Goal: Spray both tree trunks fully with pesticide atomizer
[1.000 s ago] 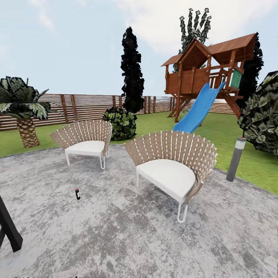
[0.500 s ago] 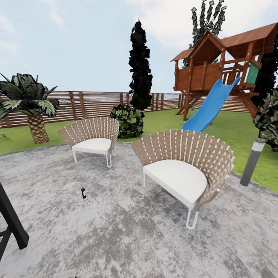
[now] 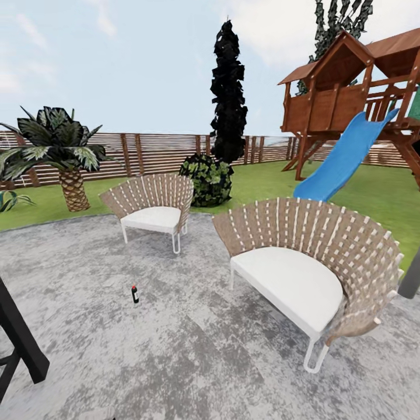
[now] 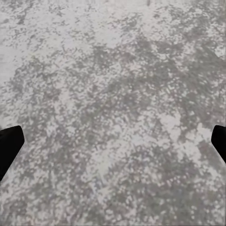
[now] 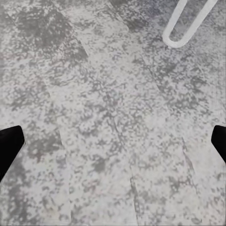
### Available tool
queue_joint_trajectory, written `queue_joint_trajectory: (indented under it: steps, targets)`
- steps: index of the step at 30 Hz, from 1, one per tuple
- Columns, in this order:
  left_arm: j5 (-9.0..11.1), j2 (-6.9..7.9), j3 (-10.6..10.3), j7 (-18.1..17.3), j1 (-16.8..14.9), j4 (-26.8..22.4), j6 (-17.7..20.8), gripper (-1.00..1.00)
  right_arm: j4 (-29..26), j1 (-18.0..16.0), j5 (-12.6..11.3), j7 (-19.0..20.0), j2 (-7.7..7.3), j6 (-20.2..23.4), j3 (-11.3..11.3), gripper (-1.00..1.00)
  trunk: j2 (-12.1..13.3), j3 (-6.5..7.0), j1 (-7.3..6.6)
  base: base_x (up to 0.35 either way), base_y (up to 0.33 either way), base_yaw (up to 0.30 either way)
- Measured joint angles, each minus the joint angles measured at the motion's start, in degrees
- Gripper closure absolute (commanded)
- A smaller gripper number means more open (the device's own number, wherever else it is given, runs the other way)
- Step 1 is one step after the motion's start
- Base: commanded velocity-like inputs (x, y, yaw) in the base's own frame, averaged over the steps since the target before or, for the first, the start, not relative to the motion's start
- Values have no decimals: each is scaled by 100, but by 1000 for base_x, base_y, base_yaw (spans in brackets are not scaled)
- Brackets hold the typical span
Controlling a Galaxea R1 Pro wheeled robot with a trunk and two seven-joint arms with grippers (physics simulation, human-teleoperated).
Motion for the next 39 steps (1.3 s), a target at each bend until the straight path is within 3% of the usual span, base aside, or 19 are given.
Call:
queue_joint_trajectory:
  steps: [39]
  targets:
    - [3,7,2,0,0,-1,1,-100,1,0,0,16,0,0,2,-100,0,-289,0,339,24,182]
